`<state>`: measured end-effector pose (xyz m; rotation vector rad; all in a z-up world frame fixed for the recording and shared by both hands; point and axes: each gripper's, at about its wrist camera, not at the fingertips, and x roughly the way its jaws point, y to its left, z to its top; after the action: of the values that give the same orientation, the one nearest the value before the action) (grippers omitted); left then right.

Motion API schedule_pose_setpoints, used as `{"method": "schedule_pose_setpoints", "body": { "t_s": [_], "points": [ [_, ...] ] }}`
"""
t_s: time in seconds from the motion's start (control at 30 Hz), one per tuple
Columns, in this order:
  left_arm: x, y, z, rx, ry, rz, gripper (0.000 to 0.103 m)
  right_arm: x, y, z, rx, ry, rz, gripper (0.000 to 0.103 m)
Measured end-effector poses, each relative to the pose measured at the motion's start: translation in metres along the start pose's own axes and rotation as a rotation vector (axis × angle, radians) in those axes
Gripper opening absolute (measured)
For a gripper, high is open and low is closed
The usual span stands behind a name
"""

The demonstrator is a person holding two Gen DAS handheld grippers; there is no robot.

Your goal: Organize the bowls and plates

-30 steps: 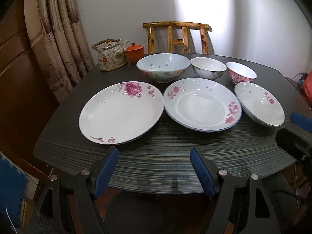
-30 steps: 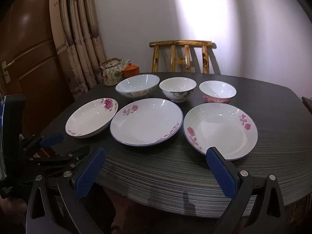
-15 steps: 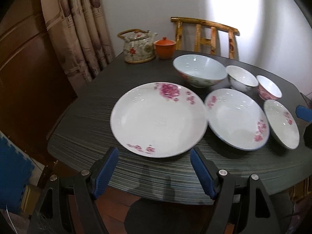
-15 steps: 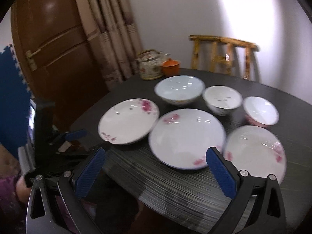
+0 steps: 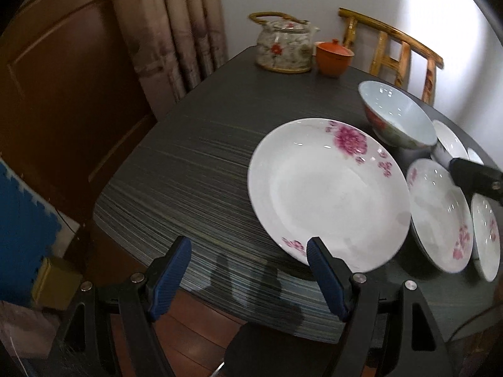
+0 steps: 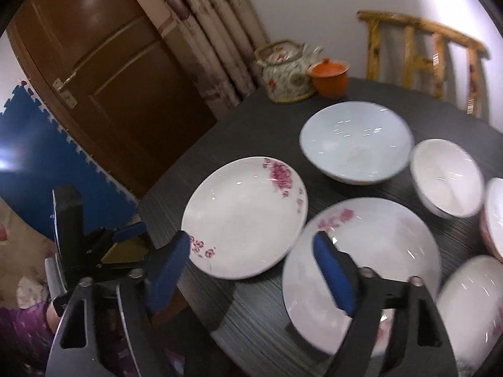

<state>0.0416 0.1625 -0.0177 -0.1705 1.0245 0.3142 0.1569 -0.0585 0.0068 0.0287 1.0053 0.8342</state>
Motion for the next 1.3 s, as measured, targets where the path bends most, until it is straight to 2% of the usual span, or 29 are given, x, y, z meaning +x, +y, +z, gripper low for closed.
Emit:
{"method": "schedule_pose_setpoints", "body": {
  "t_s": [0.17,0.27,0.43,0.5,0.63,0.77,0.8,0.87,0.9,0.93,0.97,1.0,1.1,1.3],
  "points": [
    [0.010,0.007,0.009,-0.023,0.031,-0.032,0.078,0.033,-0.006,0.019,-0.009,0.058,-0.006,0.067],
    [0.018,0.005,0.013,-0.015,0.038,-0.048,0.078,0.051,-0.014,0.028,-0.003,0.094,-0.034,0.060],
    [0.034,0.002,0.013,0.014,0.078,-0.021,0.078,0.079,-0.022,0.034,-0.008,0.172,-0.076,0.049],
    [0.036,0.002,0.014,0.011,0.075,-0.030,0.078,0.087,-0.025,0.036,0.004,0.191,-0.076,0.048],
    [0.047,0.005,0.014,-0.005,0.107,-0.081,0.078,0.094,-0.030,0.042,0.019,0.195,-0.086,0.048],
    [0.055,0.005,0.013,-0.017,0.130,-0.140,0.077,0.105,-0.035,0.045,0.041,0.234,-0.076,0.046],
    [0.056,0.005,0.012,-0.015,0.127,-0.152,0.076,0.108,-0.035,0.044,0.039,0.243,-0.077,0.043],
    [0.057,0.004,0.012,-0.014,0.131,-0.184,0.050,0.113,-0.036,0.042,0.035,0.259,-0.082,0.040],
    [0.058,0.003,0.013,-0.017,0.128,-0.203,0.049,0.115,-0.036,0.042,0.037,0.263,-0.087,0.036],
    [0.058,0.003,0.014,-0.010,0.122,-0.199,0.043,0.116,-0.037,0.042,0.041,0.266,-0.093,0.033],
    [0.058,0.002,0.015,-0.007,0.120,-0.219,0.032,0.116,-0.039,0.042,0.044,0.267,-0.103,0.028],
    [0.059,0.002,0.016,-0.013,0.123,-0.240,0.027,0.117,-0.040,0.042,0.047,0.268,-0.108,0.024],
    [0.062,0.002,0.018,-0.016,0.119,-0.224,0.026,0.116,-0.046,0.041,0.063,0.270,-0.111,0.013],
    [0.066,0.020,0.028,-0.062,0.109,-0.185,0.020,0.118,-0.047,0.043,0.087,0.259,-0.103,0.013]
  ]
}}
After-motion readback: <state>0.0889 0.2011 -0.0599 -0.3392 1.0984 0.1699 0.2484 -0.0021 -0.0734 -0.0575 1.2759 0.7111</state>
